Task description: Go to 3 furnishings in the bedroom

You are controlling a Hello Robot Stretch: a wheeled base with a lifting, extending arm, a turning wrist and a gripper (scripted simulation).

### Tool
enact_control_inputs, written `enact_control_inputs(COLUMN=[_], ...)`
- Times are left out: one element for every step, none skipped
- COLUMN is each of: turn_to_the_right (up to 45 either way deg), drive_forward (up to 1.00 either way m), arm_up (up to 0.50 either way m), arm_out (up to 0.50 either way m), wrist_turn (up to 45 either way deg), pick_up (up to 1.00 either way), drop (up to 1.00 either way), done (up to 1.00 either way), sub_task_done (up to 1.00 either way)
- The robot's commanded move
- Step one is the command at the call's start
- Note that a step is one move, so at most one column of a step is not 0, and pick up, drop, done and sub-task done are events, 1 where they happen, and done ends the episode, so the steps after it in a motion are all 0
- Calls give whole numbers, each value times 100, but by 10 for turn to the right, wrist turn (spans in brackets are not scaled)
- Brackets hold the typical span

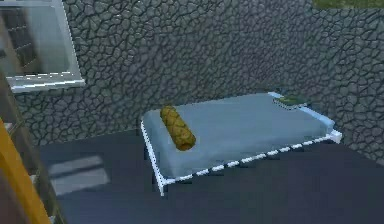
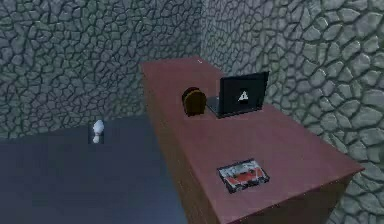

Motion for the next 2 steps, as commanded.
enact_control_inputs(turn_to_the_right=[-270,-30], drive_forward=[0,0], arm_up=[0,0], arm_out=[0,0], wrist_turn=[0,0], pick_up=[0,0], drop=[0,0], done=[0,0], sub_task_done=[0,0])
